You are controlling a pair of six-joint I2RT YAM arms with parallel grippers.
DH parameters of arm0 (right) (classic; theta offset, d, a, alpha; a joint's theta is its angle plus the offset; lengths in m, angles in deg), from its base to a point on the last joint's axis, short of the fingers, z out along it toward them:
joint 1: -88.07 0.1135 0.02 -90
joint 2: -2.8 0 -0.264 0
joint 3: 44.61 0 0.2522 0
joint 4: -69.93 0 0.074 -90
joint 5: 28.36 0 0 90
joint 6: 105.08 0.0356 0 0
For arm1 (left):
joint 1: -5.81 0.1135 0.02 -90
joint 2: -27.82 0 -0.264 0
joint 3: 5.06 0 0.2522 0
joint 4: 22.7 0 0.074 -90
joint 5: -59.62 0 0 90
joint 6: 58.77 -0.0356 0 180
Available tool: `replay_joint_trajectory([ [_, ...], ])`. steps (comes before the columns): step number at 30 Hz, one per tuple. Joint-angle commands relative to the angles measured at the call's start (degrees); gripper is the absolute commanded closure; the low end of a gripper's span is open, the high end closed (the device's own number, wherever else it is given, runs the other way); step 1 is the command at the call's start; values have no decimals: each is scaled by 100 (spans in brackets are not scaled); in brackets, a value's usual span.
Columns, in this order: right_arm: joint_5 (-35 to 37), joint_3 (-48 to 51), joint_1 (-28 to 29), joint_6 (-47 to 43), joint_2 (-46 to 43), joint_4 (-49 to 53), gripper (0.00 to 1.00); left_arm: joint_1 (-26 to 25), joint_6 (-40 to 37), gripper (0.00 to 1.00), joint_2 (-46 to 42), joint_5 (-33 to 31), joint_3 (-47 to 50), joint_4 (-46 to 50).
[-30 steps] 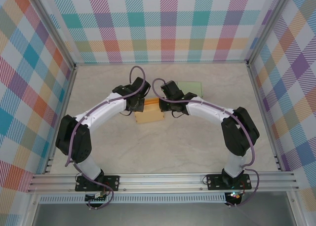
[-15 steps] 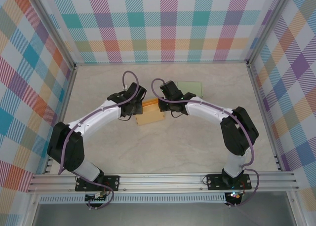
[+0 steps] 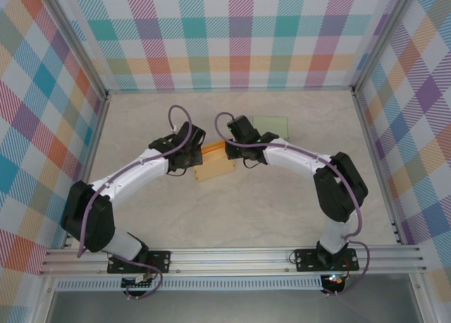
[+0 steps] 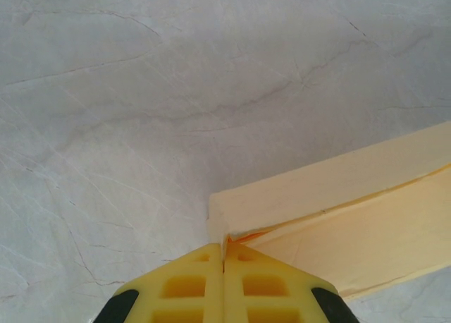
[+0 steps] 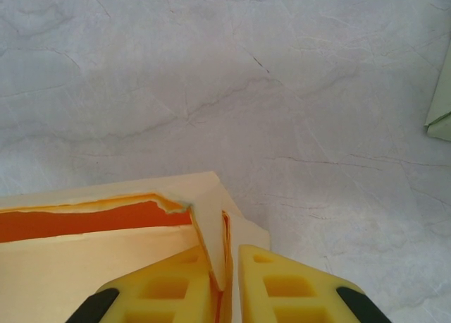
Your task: Fold the paper box
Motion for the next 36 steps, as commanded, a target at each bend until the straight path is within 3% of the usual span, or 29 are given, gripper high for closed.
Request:
replay_joint_trajectory([
  [1, -119, 203, 105, -120, 498, 798, 83, -34, 233, 100, -282, 136, 79, -290],
  [12, -127, 214, 112, -112, 512, 788, 84, -139, 851, 100, -619, -48, 882, -860],
  [23, -108, 269, 111, -77, 476, 748, 84, -558, 1051, 100, -730, -207, 909, -912],
  [36, -152, 348, 113, -50, 453, 666, 84, -626, 1438, 100, -1587, -355, 1226, -1066],
])
